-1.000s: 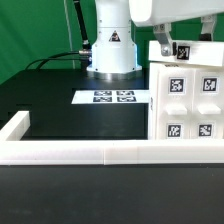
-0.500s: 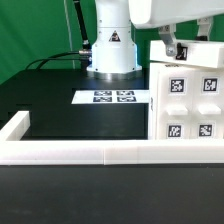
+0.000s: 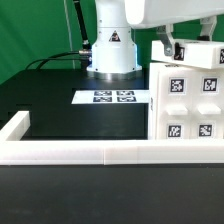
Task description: Assemble cabinet
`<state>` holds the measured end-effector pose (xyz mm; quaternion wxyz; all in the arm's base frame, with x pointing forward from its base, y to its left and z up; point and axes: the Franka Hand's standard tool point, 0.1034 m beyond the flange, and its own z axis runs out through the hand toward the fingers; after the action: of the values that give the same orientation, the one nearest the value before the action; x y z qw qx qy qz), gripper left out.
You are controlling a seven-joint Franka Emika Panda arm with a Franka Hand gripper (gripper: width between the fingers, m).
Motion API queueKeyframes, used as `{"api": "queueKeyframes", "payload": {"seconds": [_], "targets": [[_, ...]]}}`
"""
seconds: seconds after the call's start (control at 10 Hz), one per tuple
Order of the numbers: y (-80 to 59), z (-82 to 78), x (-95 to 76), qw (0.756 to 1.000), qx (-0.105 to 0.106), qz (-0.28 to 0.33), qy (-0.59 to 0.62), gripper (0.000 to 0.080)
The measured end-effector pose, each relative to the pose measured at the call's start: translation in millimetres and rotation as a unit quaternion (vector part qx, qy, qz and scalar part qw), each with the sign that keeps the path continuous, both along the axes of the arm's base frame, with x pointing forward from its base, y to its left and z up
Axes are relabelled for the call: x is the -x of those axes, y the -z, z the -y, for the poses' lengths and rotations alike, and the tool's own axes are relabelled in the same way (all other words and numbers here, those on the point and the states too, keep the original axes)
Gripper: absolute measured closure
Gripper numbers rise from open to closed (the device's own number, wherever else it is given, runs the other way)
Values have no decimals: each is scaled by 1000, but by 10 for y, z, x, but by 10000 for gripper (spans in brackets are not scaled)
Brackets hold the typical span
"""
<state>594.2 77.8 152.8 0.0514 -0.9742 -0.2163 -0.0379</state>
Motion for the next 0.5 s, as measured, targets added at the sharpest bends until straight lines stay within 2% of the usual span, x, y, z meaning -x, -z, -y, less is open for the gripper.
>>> {"api": "queueKeyframes", "payload": {"seconds": [0.2,0.5], "targets": [[3,14,6,997,-5,7,75,232],[6,-11,1,976,-17,3,219,232]]}}
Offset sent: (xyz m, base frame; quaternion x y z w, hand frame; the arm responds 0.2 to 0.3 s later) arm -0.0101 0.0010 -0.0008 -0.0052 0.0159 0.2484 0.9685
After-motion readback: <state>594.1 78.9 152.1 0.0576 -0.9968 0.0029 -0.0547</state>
